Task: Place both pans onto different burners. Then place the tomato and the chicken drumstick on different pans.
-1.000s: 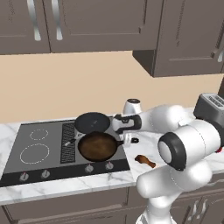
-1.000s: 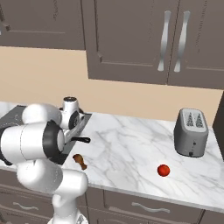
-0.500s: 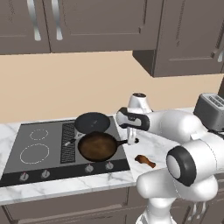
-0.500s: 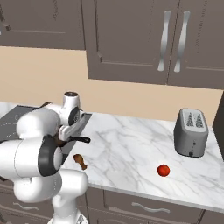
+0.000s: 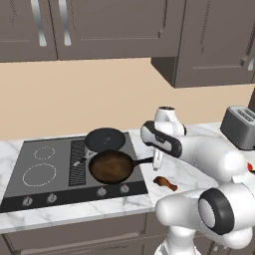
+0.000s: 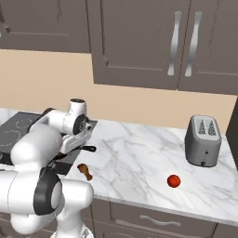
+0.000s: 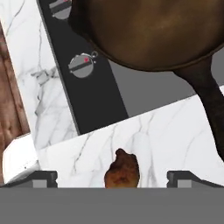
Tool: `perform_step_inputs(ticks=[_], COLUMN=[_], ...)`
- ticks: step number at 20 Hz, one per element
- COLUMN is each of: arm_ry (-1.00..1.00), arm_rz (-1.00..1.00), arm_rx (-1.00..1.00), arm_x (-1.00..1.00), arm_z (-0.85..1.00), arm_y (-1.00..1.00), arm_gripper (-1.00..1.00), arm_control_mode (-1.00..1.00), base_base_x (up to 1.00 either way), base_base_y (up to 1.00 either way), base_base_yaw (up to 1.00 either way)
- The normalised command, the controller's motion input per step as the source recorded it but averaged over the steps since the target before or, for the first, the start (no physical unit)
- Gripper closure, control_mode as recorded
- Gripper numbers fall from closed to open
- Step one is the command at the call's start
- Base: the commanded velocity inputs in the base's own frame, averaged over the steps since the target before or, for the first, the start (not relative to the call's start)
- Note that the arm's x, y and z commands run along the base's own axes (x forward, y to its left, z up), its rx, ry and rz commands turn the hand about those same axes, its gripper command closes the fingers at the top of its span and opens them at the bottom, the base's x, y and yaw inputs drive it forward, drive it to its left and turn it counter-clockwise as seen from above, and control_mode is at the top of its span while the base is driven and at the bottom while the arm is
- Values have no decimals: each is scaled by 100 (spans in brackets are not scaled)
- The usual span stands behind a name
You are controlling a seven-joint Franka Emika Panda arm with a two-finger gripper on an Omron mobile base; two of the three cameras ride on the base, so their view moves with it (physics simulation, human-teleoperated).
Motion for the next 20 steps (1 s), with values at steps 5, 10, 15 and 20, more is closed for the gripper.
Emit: perform_step_inputs(ticks=[5,10,15,20], arm_ry=[7,0,0,0], arm_rz=[-11,-8,-14,-18], arm_rx=[0,0,0,0], arm_x=[-63,-51,-20,11], arm_z=[-13,-22,-25,-18], arm_y=[-38,-25,-4,0], arm_gripper=[-100,-100,-100,-100], arm_control_mode=[-100,-100,-100,-100], base_base_x=[0,0,0,0], base_base_y=[0,0,0,0], base_base_yaw=[0,0,0,0])
